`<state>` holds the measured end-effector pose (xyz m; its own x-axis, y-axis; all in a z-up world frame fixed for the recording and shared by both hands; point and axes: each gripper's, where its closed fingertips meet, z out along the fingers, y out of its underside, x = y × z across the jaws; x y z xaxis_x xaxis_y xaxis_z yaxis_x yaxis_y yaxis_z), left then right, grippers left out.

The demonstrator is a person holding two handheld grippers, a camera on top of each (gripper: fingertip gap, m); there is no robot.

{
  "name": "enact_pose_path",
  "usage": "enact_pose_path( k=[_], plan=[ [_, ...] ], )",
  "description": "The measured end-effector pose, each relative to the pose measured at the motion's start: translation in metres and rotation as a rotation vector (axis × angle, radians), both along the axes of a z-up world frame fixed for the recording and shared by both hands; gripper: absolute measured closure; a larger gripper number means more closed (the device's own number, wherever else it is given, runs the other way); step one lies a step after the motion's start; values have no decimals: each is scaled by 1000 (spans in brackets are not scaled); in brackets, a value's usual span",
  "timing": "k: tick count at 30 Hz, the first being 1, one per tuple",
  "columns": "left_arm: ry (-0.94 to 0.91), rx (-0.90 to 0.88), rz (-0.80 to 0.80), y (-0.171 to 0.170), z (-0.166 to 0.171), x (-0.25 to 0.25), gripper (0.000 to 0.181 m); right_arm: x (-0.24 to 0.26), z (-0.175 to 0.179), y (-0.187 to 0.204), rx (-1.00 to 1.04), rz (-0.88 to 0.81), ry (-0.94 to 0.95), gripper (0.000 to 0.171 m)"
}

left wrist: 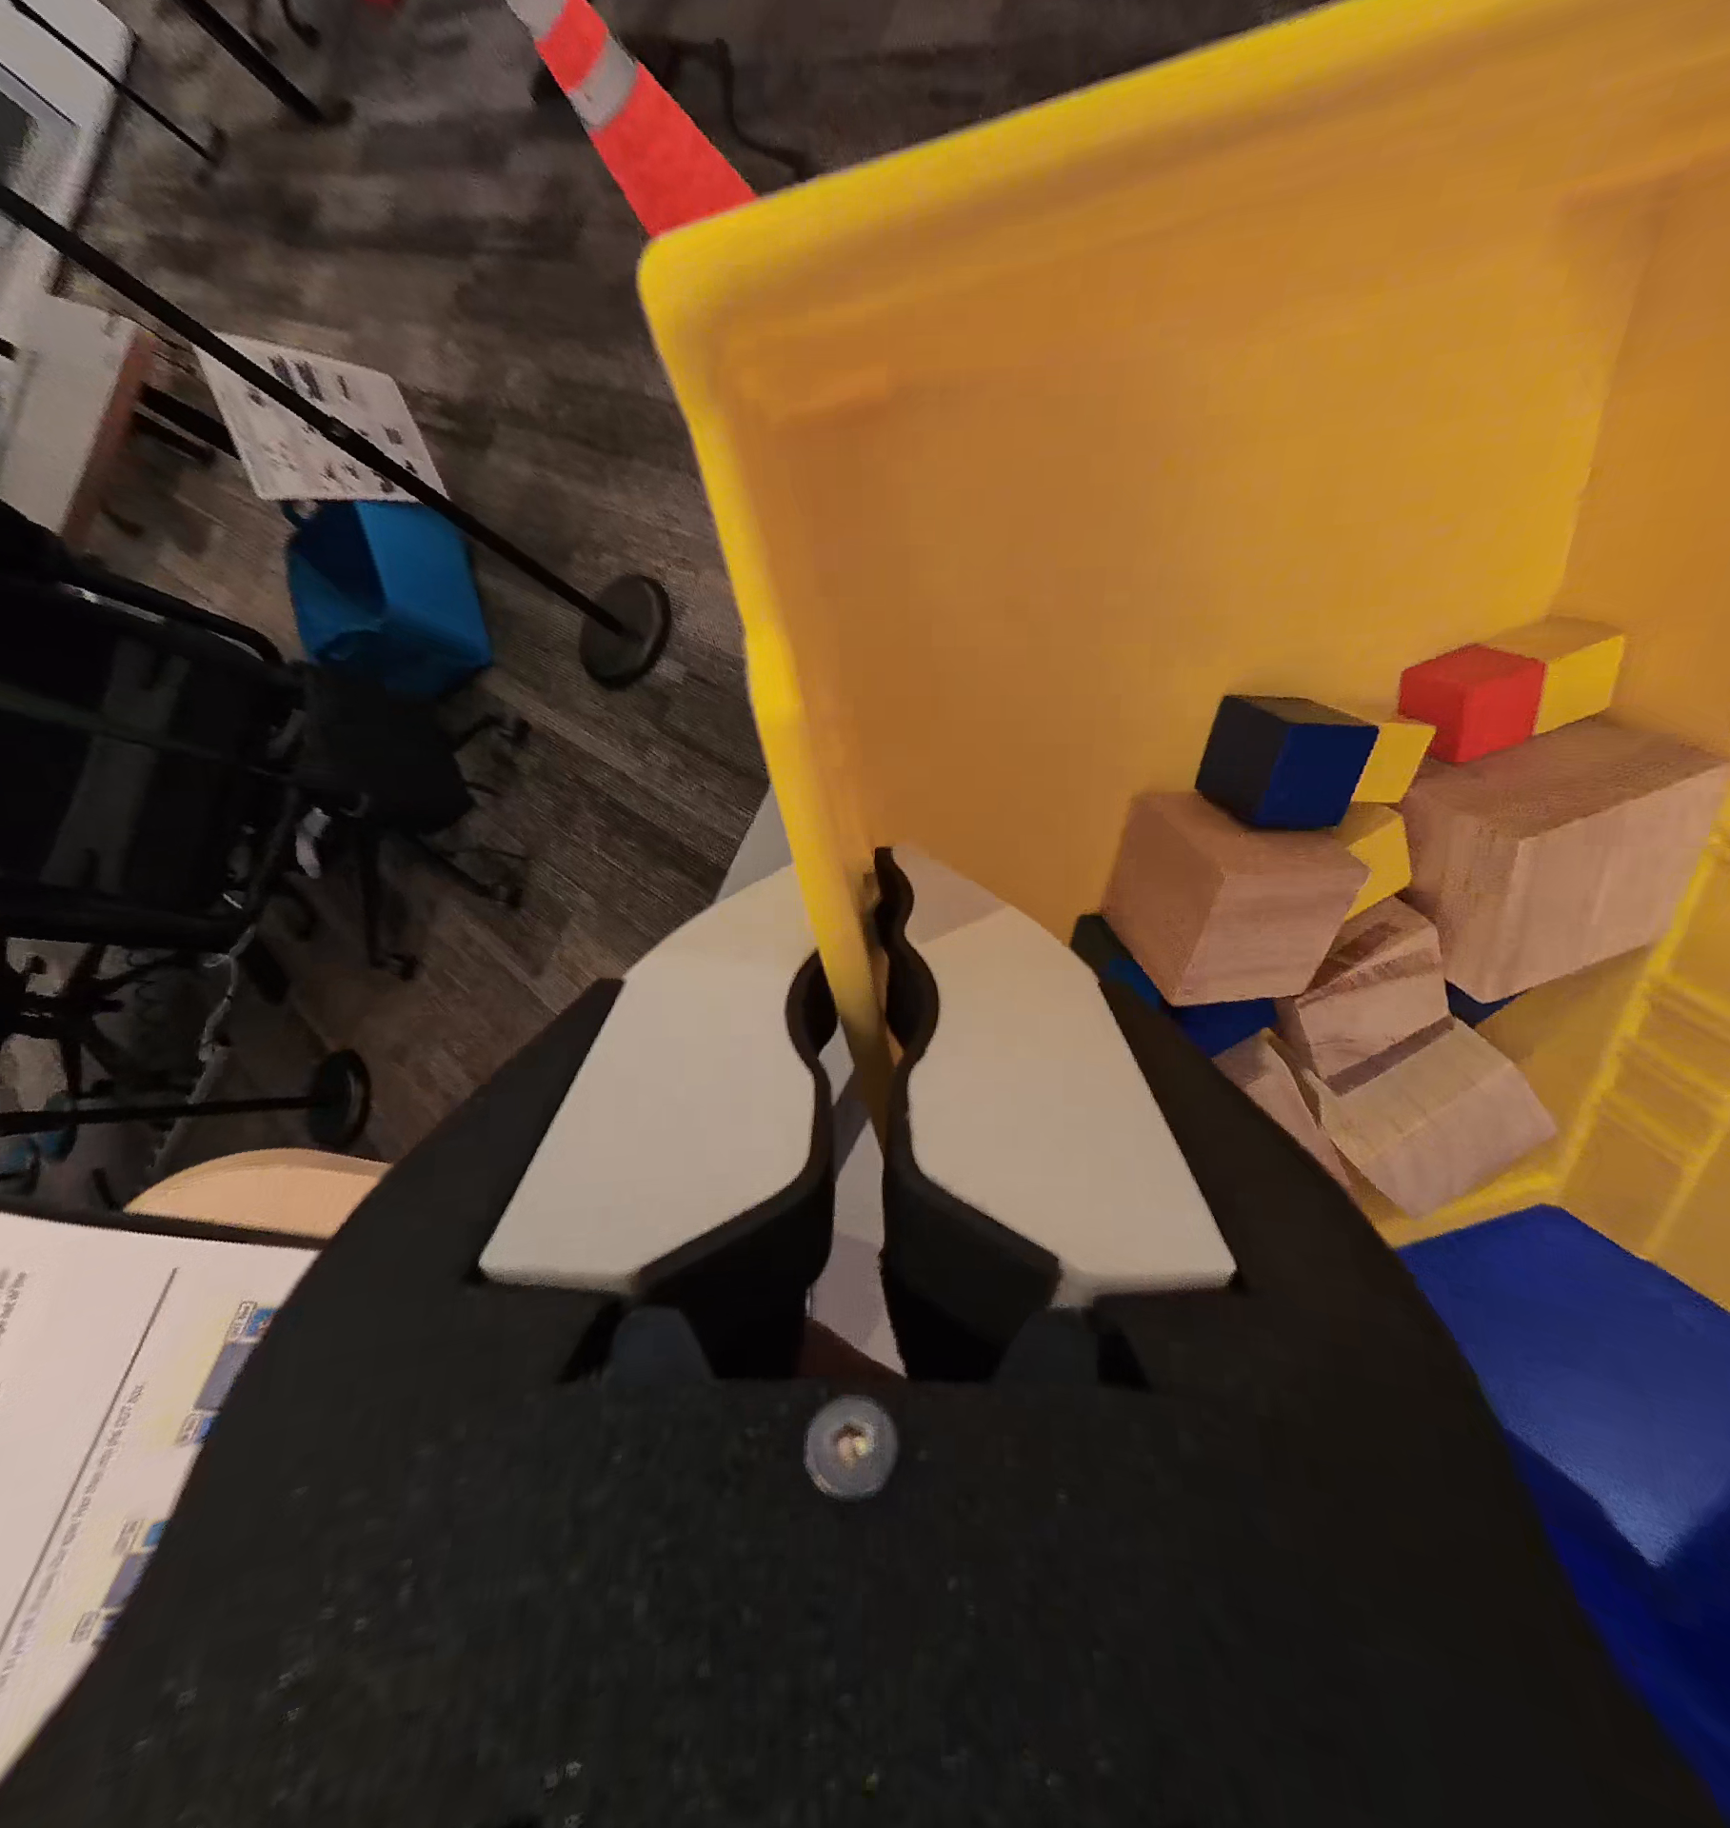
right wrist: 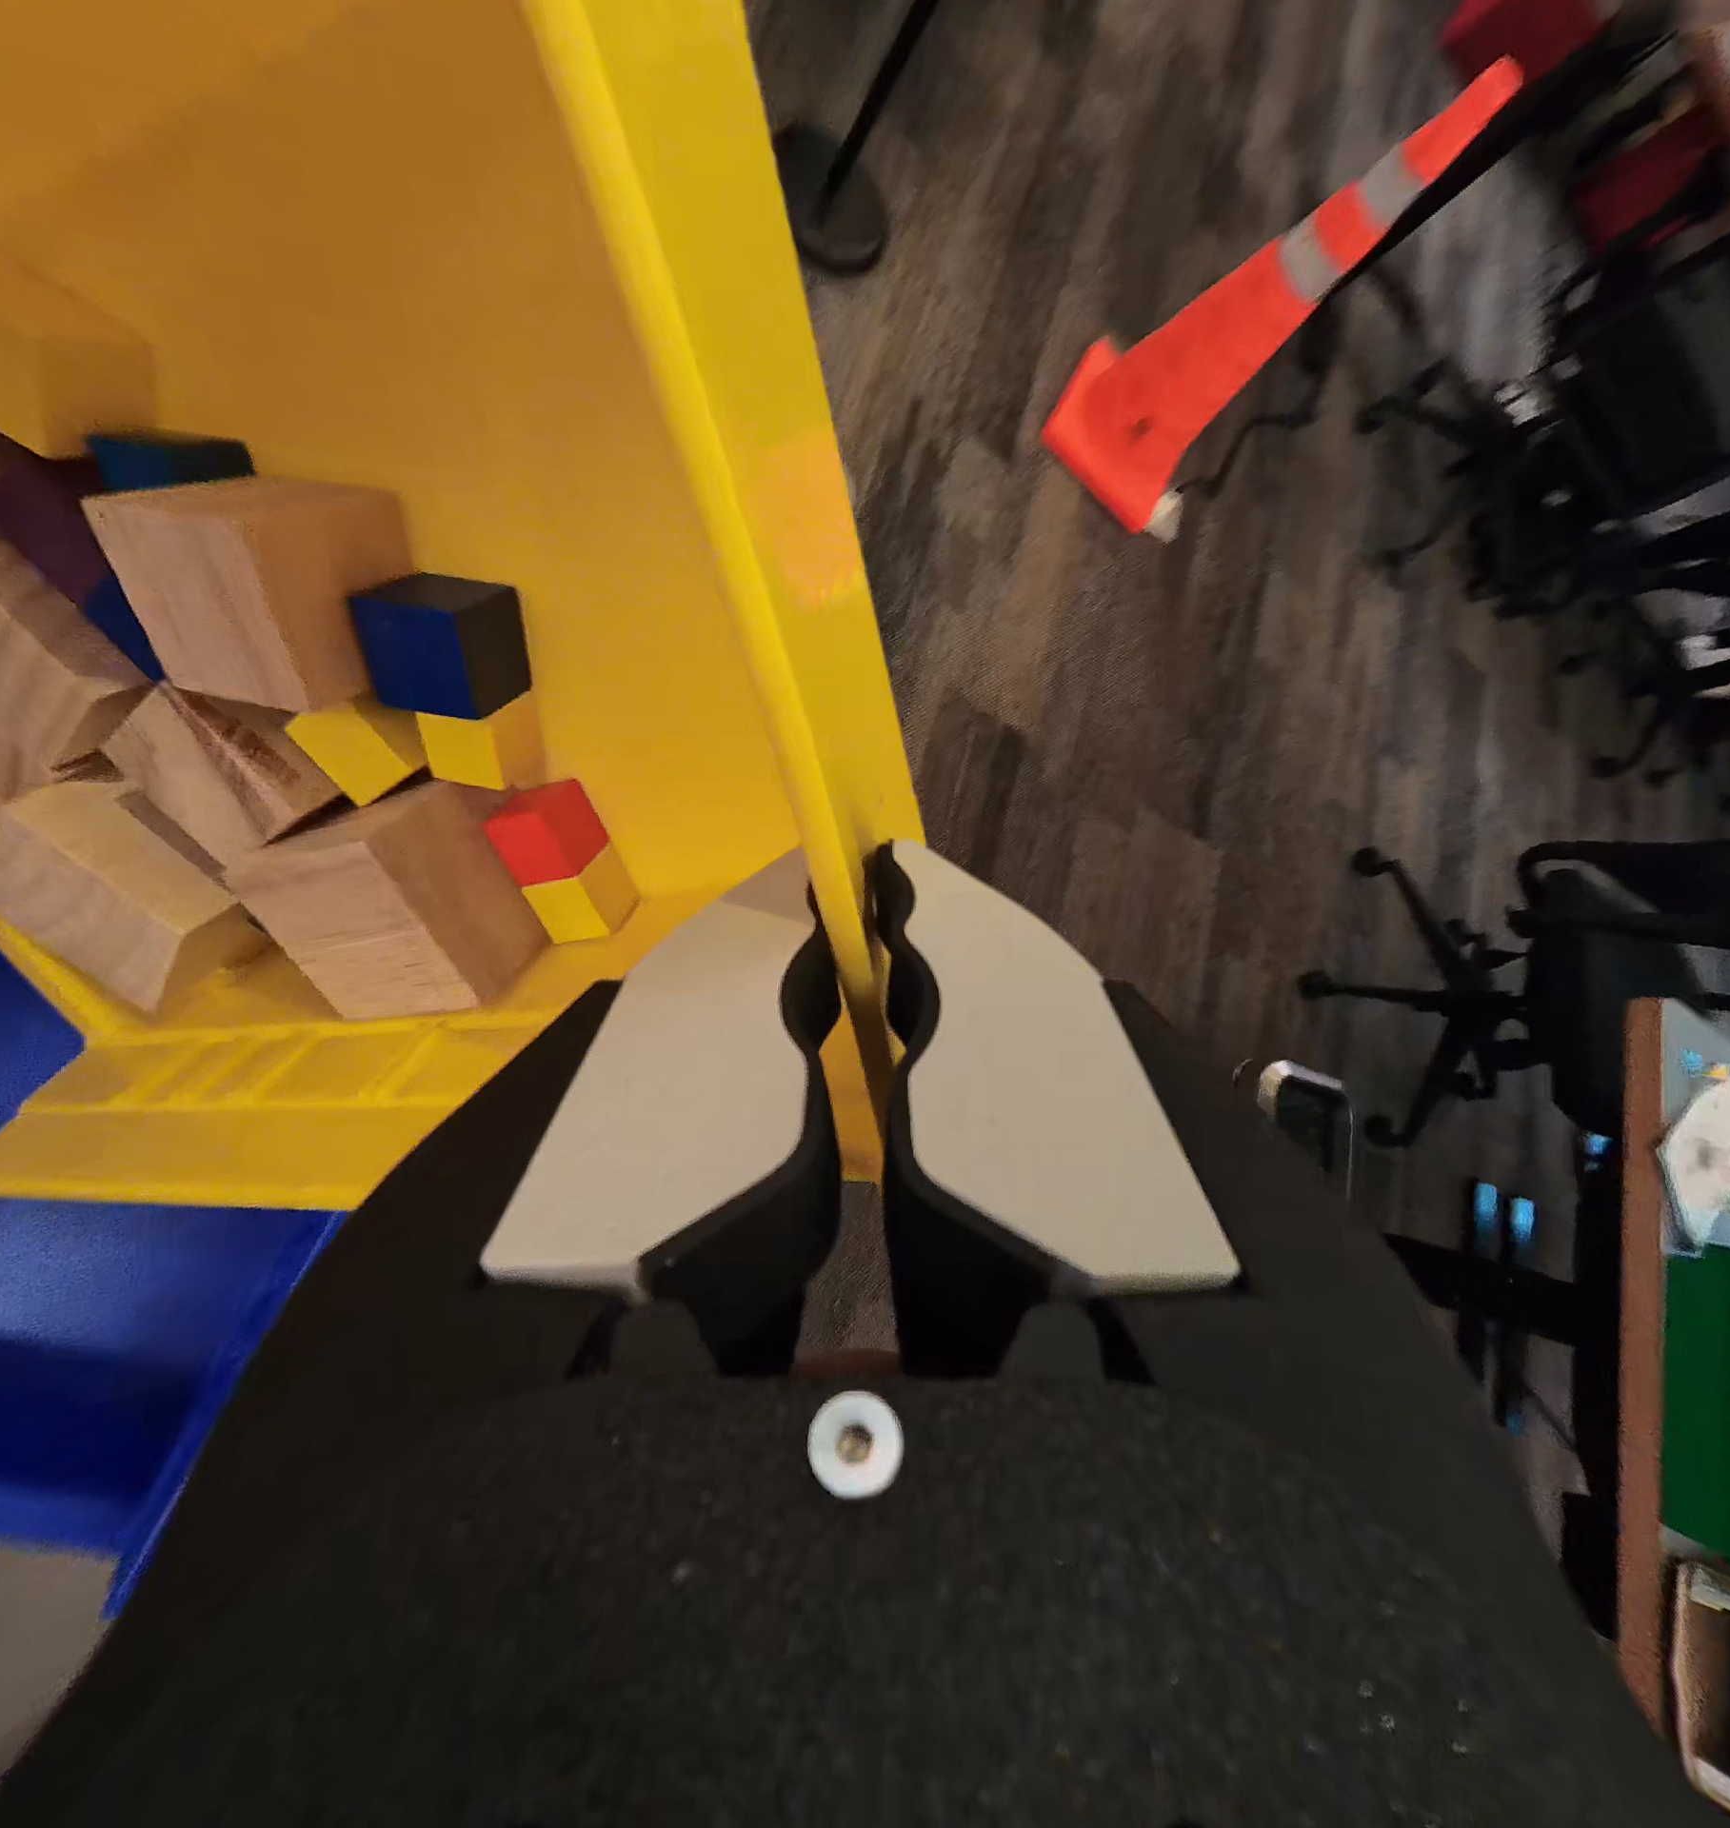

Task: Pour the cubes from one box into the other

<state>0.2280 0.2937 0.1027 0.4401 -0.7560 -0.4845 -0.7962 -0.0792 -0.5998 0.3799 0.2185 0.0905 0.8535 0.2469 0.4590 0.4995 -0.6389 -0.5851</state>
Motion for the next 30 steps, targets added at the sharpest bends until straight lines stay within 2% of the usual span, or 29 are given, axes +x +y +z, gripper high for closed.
enact_pose_path(
  k=[7, 17, 21, 30],
  plan=[
    [-108, 235, -65, -38, 6, -2, 177, -9, 5, -47, 385, -100, -145, 166],
    [-262, 438, -111, -88, 3, -5, 177, -28, -2, -118, 689, -229, -261, 167],
    [-279, 480, -123, -100, -6, -10, 178, -36, -15, -131, 744, -265, -230, 166],
    [-315, 582, -126, -112, -3, -20, 177, -44, -16, -142, 855, -280, -276, 167]
  ],
)
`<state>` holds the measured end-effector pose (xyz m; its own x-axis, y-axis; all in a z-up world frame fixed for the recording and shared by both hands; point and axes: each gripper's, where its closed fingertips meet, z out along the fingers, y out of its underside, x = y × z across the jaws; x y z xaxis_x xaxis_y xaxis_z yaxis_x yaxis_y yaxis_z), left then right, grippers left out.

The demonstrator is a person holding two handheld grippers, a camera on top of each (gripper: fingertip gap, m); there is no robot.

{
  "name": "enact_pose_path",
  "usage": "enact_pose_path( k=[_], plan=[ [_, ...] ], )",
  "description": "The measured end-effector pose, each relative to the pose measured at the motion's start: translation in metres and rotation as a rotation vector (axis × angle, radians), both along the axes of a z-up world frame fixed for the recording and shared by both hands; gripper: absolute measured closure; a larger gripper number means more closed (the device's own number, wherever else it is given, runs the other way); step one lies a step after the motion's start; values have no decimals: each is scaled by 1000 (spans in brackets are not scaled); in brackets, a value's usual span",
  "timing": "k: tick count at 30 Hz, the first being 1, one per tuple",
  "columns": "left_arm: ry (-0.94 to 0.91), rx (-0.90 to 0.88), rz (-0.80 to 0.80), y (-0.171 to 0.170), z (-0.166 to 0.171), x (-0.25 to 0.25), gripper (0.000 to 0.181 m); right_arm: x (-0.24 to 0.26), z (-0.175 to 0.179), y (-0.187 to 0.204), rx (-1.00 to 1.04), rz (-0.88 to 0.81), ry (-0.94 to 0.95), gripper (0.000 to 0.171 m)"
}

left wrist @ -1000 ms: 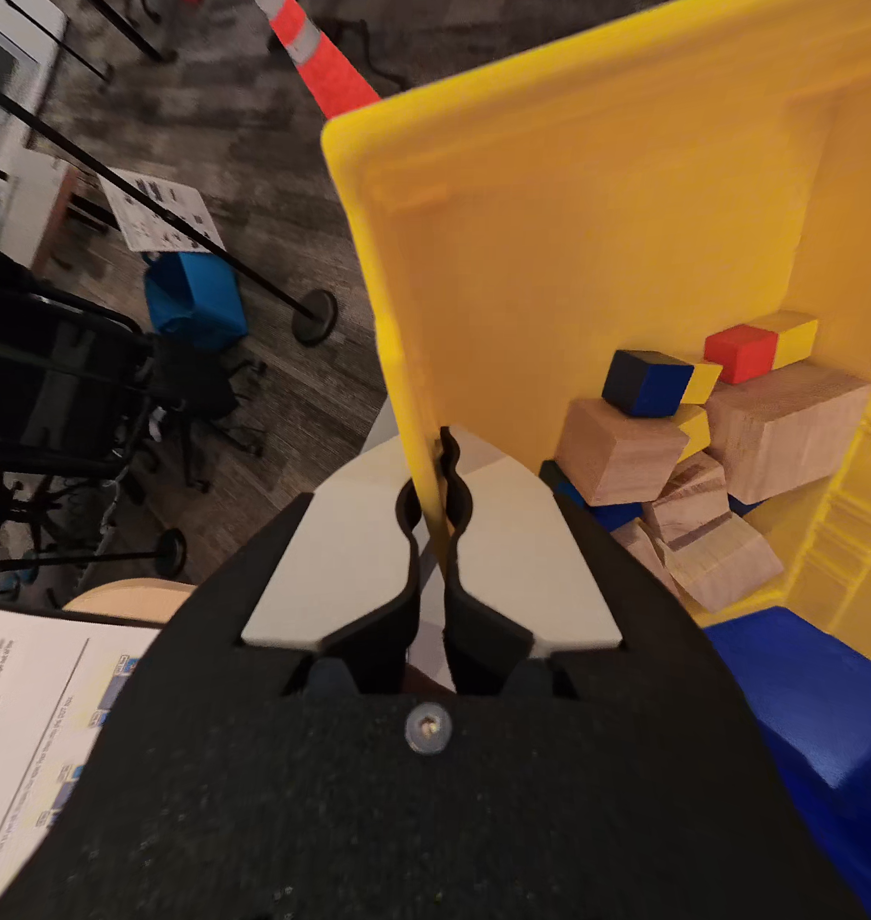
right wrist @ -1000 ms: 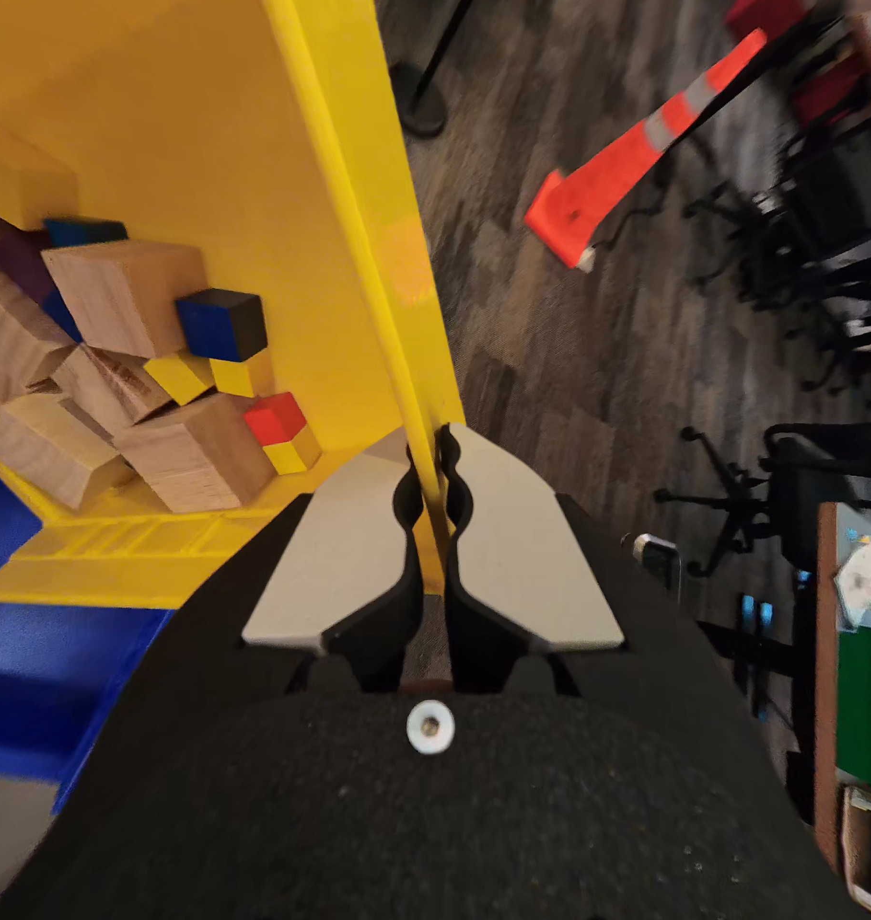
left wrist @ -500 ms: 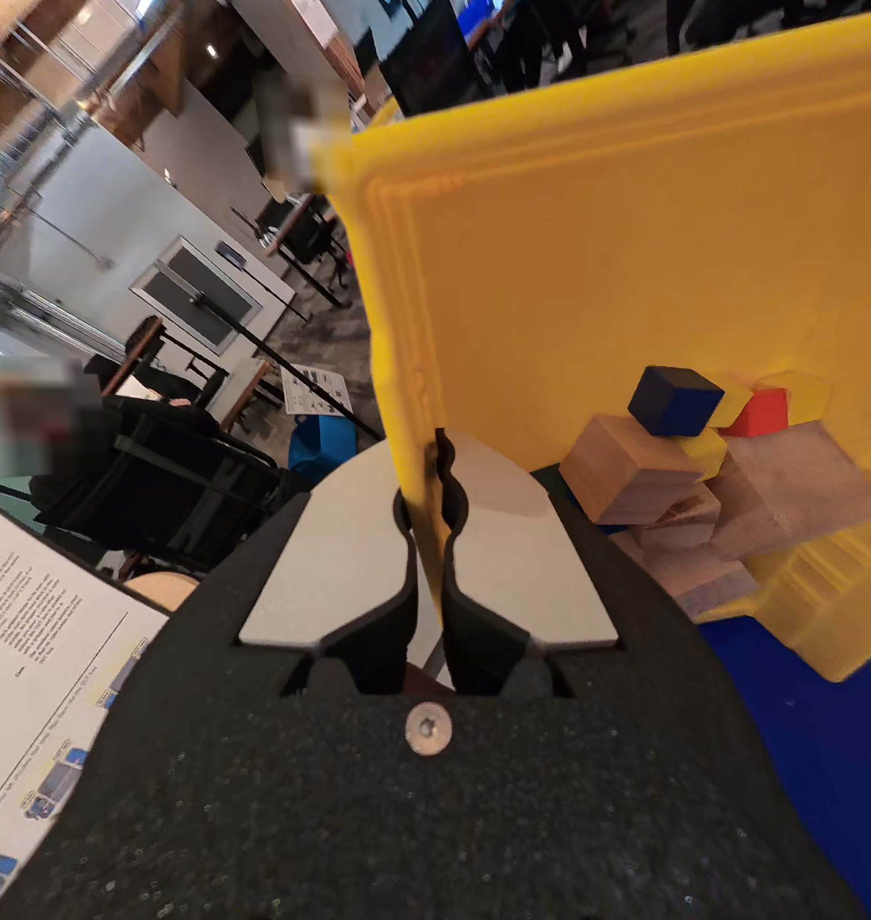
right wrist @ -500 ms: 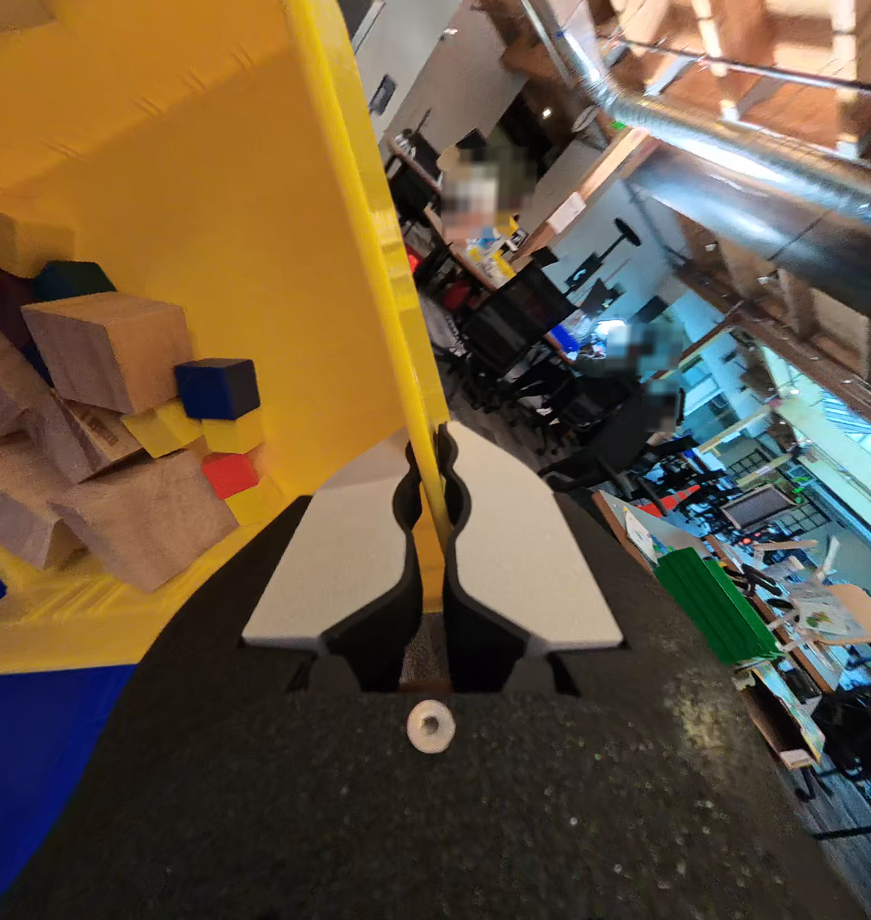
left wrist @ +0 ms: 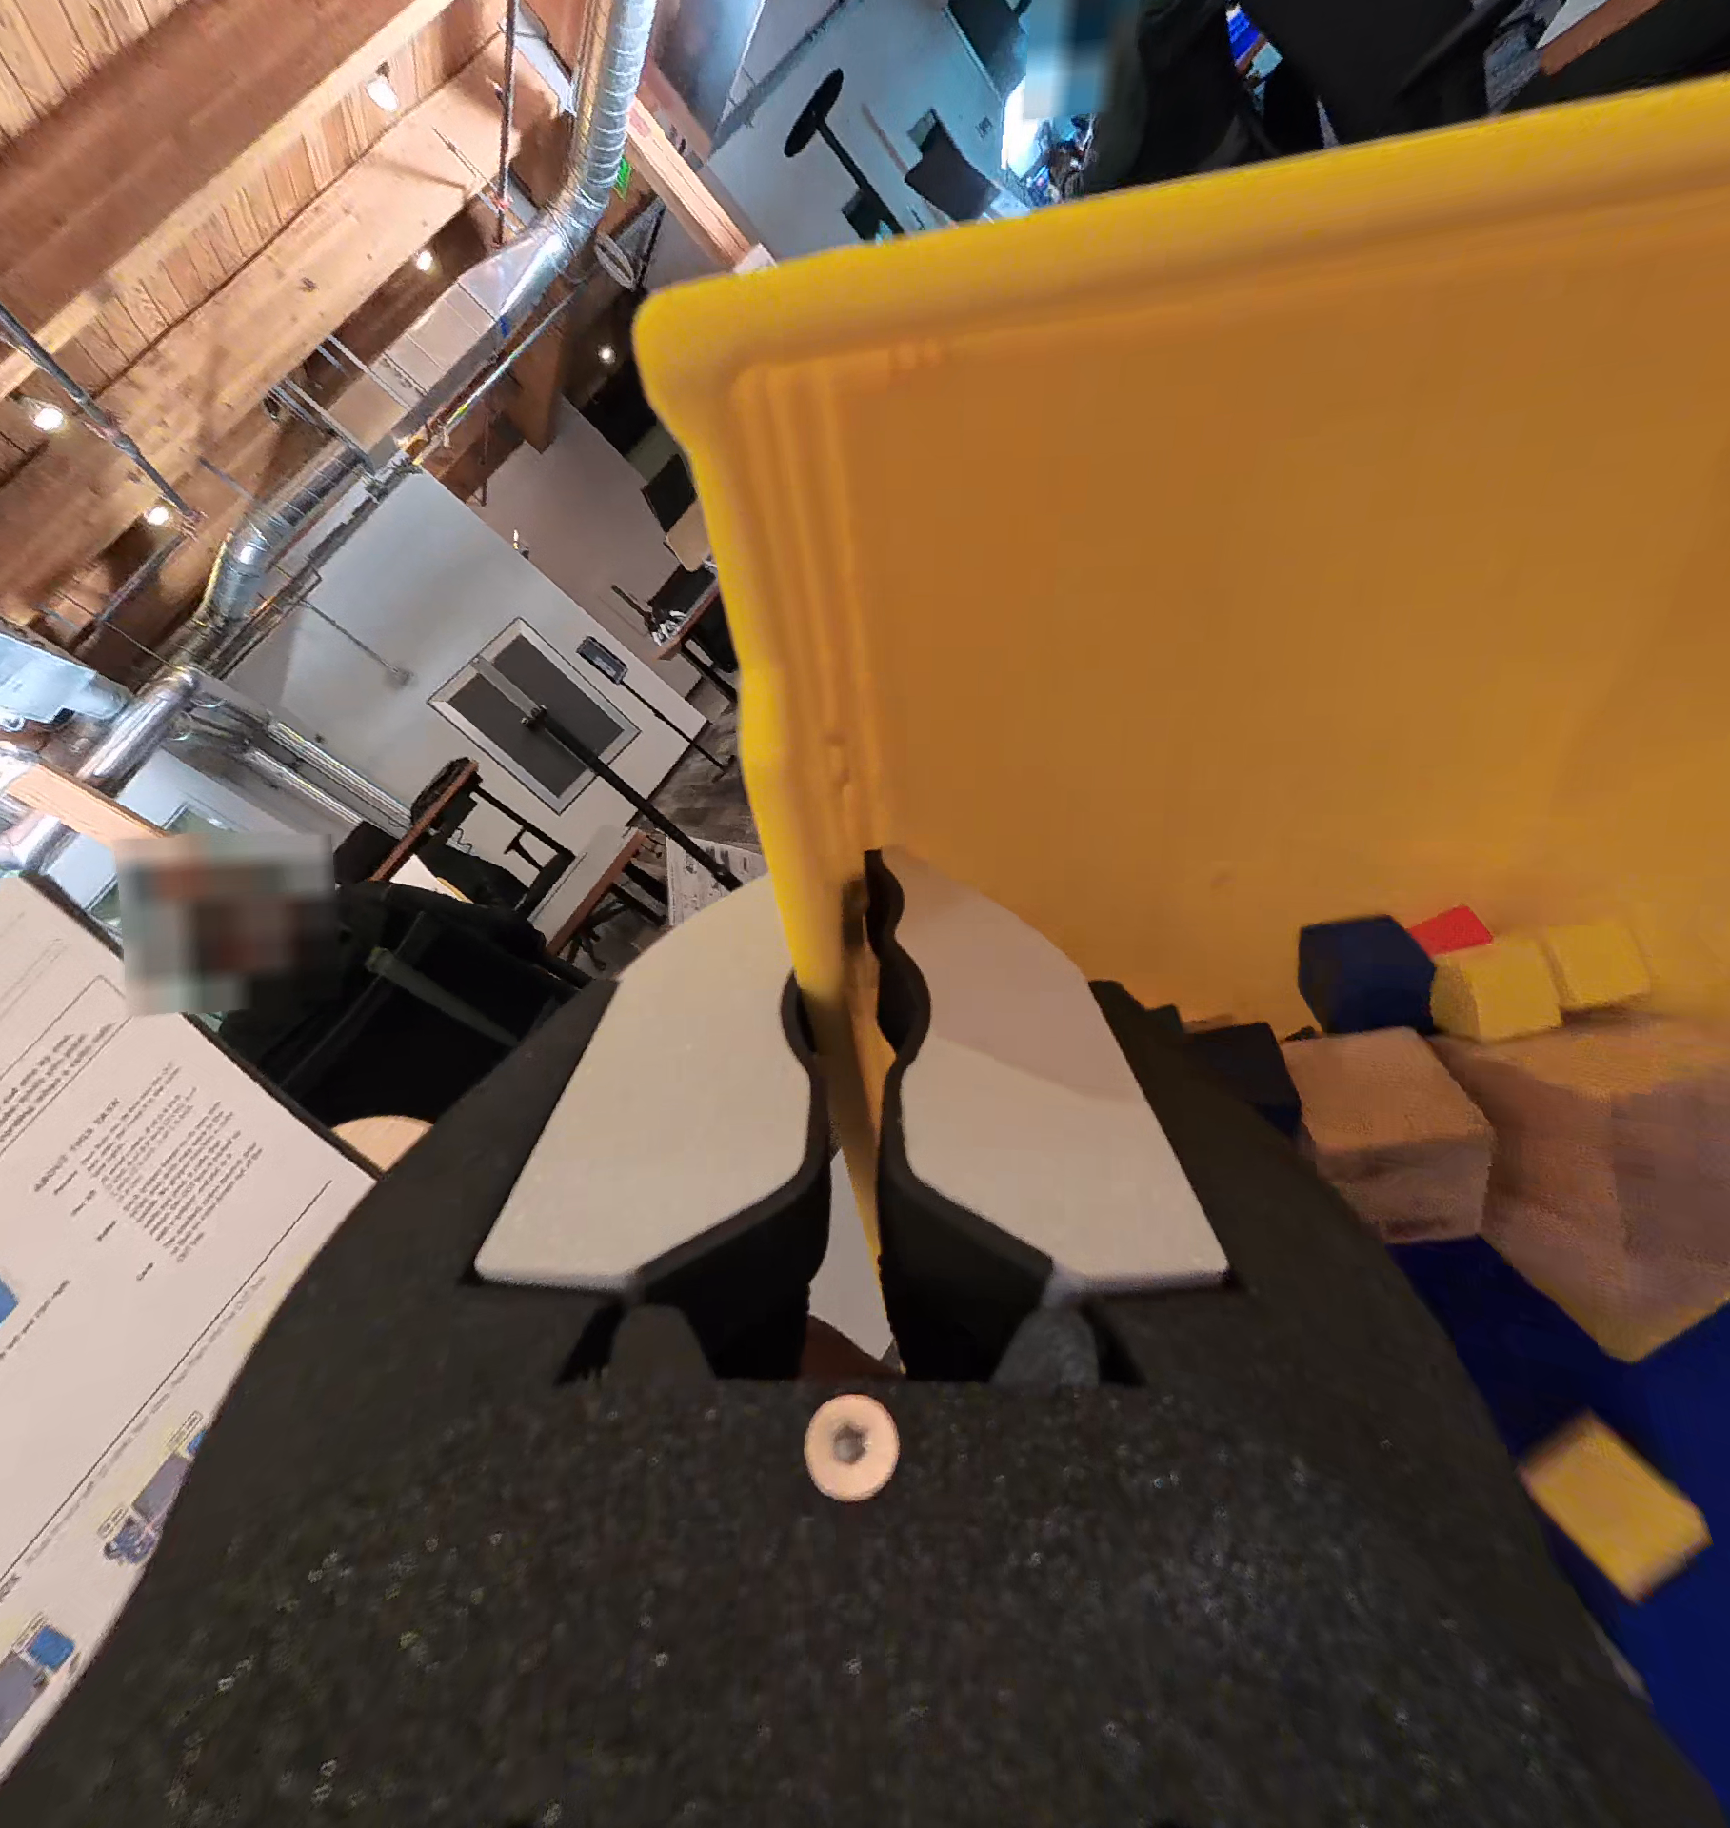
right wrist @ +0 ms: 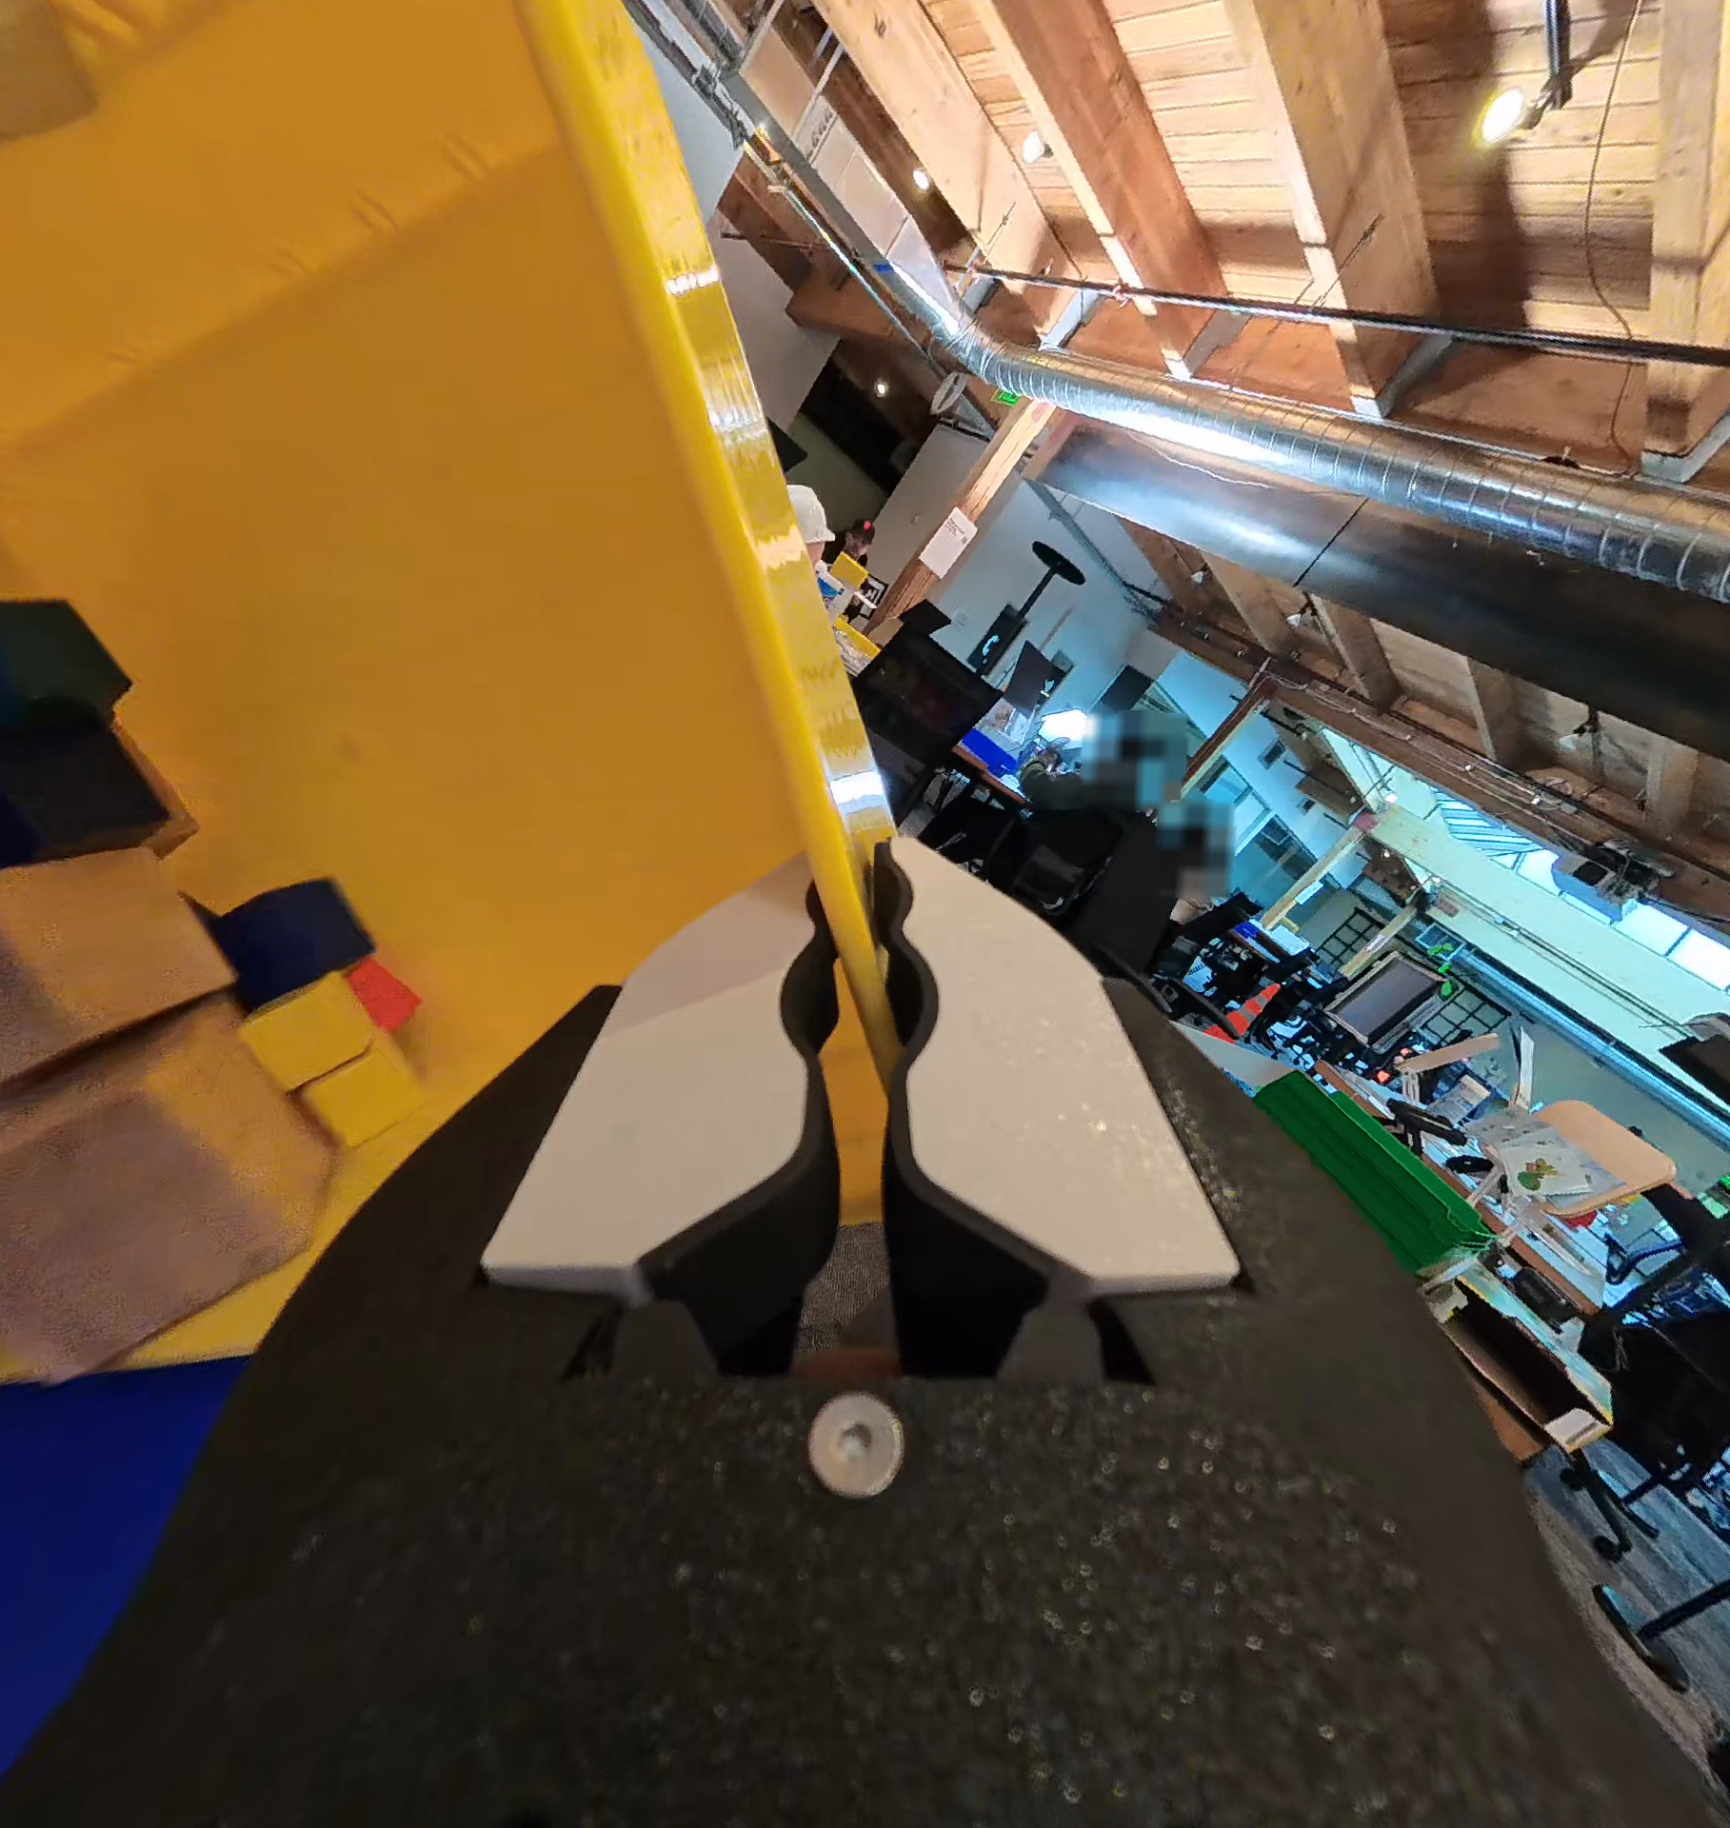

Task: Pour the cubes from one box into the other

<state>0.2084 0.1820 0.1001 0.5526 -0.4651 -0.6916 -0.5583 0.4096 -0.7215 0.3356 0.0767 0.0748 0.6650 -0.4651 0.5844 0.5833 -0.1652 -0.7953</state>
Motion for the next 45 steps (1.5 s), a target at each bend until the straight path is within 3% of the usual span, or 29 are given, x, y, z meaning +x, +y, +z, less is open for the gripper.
enact_pose_path(
  k=[8, 17, 20, 24, 29, 33, 36, 40, 45],
  plan=[
    [-41, 15, 0, 0, -1, -3, 178, -3, 2, -1, 29, -8, -33, 166],
    [-102, 85, -4, -4, 23, -2, 178, -3, 21, -4, 110, -25, -80, 166],
    [-172, 152, -12, -8, 54, 0, 178, 0, 50, -8, 175, -40, -120, 166],
    [-249, 188, -17, -21, 114, -4, 178, -3, 115, -20, 213, -35, -166, 166],
    [-182, 142, 53, -32, 180, -44, 178, -35, 191, -19, 58, 115, -123, 166],
    [-44, -20, 174, -23, 197, -119, 178, -99, 216, 7, -174, 236, -56, 166],
    [59, -162, 314, -9, 190, -207, 178, -177, 209, 41, -364, 349, -48, 167],
    [190, -413, 516, -5, 147, -356, 177, -316, 157, 86, -713, 579, -92, 168],
    [225, -742, 708, -24, 60, -535, 177, -496, 73, 112, -1063, 863, -149, 168]
  ],
)
